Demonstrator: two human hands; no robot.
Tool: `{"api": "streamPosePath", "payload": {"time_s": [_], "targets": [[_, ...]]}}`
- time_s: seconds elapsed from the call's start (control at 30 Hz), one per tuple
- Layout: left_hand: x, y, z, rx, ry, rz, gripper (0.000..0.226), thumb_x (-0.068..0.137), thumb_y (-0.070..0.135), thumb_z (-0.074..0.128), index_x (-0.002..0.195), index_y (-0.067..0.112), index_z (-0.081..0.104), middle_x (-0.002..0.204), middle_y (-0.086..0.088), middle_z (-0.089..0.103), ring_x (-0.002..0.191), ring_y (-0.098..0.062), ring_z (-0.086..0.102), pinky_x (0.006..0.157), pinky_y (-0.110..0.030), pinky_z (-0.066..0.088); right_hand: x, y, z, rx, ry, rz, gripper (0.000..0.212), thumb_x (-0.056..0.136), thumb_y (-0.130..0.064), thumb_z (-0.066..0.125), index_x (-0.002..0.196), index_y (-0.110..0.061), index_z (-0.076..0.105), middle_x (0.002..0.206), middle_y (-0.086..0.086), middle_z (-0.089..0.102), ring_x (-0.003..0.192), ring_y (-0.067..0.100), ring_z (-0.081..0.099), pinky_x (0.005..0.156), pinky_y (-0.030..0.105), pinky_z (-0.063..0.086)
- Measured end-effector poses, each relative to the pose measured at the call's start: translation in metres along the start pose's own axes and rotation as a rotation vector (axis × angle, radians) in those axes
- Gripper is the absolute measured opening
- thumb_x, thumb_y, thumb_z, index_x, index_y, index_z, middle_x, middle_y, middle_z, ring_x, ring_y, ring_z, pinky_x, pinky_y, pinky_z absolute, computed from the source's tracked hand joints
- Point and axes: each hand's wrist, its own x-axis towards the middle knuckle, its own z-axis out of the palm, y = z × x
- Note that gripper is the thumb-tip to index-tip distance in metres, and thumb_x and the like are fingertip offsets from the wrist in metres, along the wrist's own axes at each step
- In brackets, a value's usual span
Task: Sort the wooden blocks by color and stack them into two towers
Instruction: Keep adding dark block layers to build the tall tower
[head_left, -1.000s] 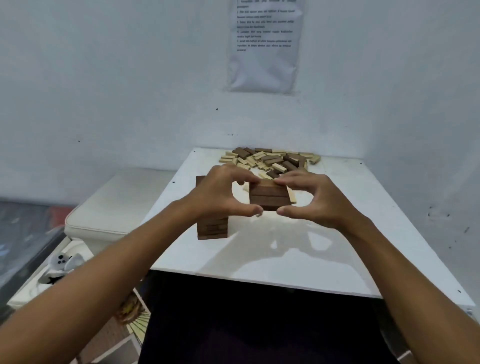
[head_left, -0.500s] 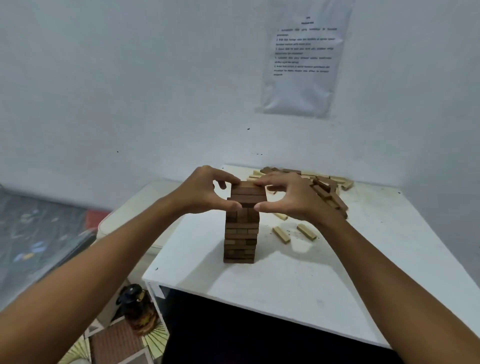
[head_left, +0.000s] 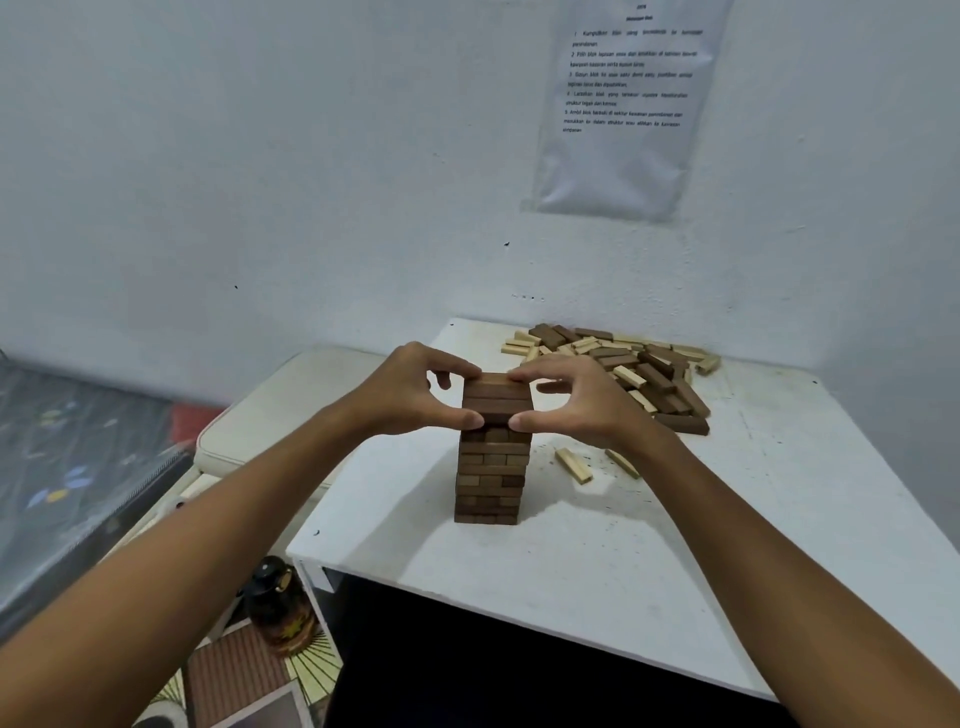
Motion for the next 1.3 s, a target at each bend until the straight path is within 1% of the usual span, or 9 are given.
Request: {"api": "streamPosePath", "payload": {"time_s": [0.23, 0.37, 0.53, 0.8, 0.87, 0.97, 1.1, 1.2, 1.3], "targets": [[-0.0022, -0.0040, 0.0029, -0.022, 0.002, 0.006, 0.080, 0.048, 0.064, 0.071, 0.114, 0.019, 0.072, 0.092, 0.020, 0.065, 0.082, 0.002, 0.056, 0.058, -0.008, 0.039, -0.0003, 0.0011, 0.0012, -0.008, -0.015, 0.009, 0.053, 0.070, -0.023, 0.086, 0.120, -0.018, 0.068, 0.118, -0.007, 0.064, 0.110, 0.002, 0.056, 0.088, 0.015, 0.045], [-0.0023, -0.0051, 0.0040, -0.026, 0.000, -0.002, 0.079, 0.048, 0.063, 0.073, 0.113, 0.019, 0.072, 0.092, 0.022, 0.065, 0.082, 0.003, 0.055, 0.059, -0.007, 0.039, -0.0015, 0.0025, 0.0021, -0.001, -0.030, 0.025, 0.054, 0.070, -0.025, 0.086, 0.121, -0.019, 0.068, 0.121, -0.006, 0.063, 0.112, 0.003, 0.055, 0.090, 0.017, 0.045], [-0.0015, -0.0055, 0.0041, -0.022, -0.004, 0.004, 0.081, 0.047, 0.065, 0.072, 0.114, 0.019, 0.072, 0.095, 0.019, 0.066, 0.085, -0.001, 0.056, 0.058, -0.007, 0.040, -0.0036, 0.0018, 0.0019, 0.008, -0.030, 0.024, 0.054, 0.072, -0.022, 0.085, 0.122, -0.017, 0.067, 0.121, -0.006, 0.062, 0.113, 0.005, 0.055, 0.088, 0.013, 0.044], [-0.0023, -0.0073, 0.0044, -0.031, 0.005, 0.009, 0.077, 0.047, 0.061, 0.077, 0.113, 0.021, 0.072, 0.093, 0.025, 0.064, 0.085, 0.001, 0.056, 0.059, -0.007, 0.039, -0.0043, 0.0027, 0.0028, 0.009, -0.028, 0.023, 0.056, 0.072, -0.021, 0.085, 0.124, -0.017, 0.065, 0.124, -0.003, 0.061, 0.114, 0.009, 0.054, 0.088, 0.015, 0.045], [-0.0026, -0.0073, 0.0043, -0.022, 0.002, 0.006, 0.072, 0.051, 0.053, 0.082, 0.114, 0.020, 0.072, 0.092, 0.025, 0.063, 0.084, 0.002, 0.055, 0.058, -0.007, 0.039, -0.0044, 0.0028, 0.0026, 0.016, -0.029, 0.022, 0.056, 0.072, -0.021, 0.085, 0.124, -0.017, 0.065, 0.125, -0.002, 0.062, 0.115, 0.009, 0.054, 0.090, 0.017, 0.046], [-0.0037, -0.0057, 0.0038, -0.012, 0.004, 0.005, 0.066, 0.055, 0.047, 0.081, 0.114, 0.020, 0.071, 0.089, 0.026, 0.060, 0.080, 0.006, 0.054, 0.057, -0.007, 0.039, -0.0052, 0.0027, 0.0026, 0.019, -0.029, 0.020, 0.057, 0.072, -0.022, 0.085, 0.125, -0.017, 0.066, 0.125, -0.001, 0.063, 0.116, 0.011, 0.055, 0.095, 0.025, 0.049], [-0.0051, -0.0048, 0.0032, -0.010, 0.007, -0.001, 0.066, 0.054, 0.048, 0.082, 0.114, 0.020, 0.071, 0.087, 0.029, 0.059, 0.079, 0.006, 0.054, 0.057, -0.007, 0.038, -0.0065, 0.0025, 0.0030, 0.030, -0.021, 0.020, 0.057, 0.071, -0.022, 0.086, 0.125, -0.018, 0.065, 0.122, -0.004, 0.064, 0.115, 0.007, 0.056, 0.094, 0.025, 0.048], [-0.0060, -0.0034, 0.0029, -0.015, 0.003, -0.008, 0.065, 0.054, 0.046, 0.082, 0.113, 0.020, 0.072, 0.085, 0.028, 0.058, 0.072, 0.009, 0.053, 0.057, -0.007, 0.037, -0.0069, 0.0025, 0.0032, 0.035, -0.016, 0.020, 0.058, 0.071, -0.023, 0.086, 0.125, -0.018, 0.065, 0.121, -0.006, 0.064, 0.112, 0.002, 0.056, 0.090, 0.019, 0.047], [-0.0069, -0.0025, 0.0020, -0.004, -0.008, -0.011, 0.065, 0.055, 0.043, 0.086, 0.114, 0.019, 0.071, 0.085, 0.026, 0.056, 0.069, 0.012, 0.052, 0.057, -0.006, 0.037, -0.0068, 0.0035, 0.0042, 0.036, -0.015, 0.026, 0.057, 0.072, -0.024, 0.085, 0.125, -0.020, 0.065, 0.117, -0.014, 0.060, 0.104, -0.008, 0.054, 0.084, 0.014, 0.046]]}}
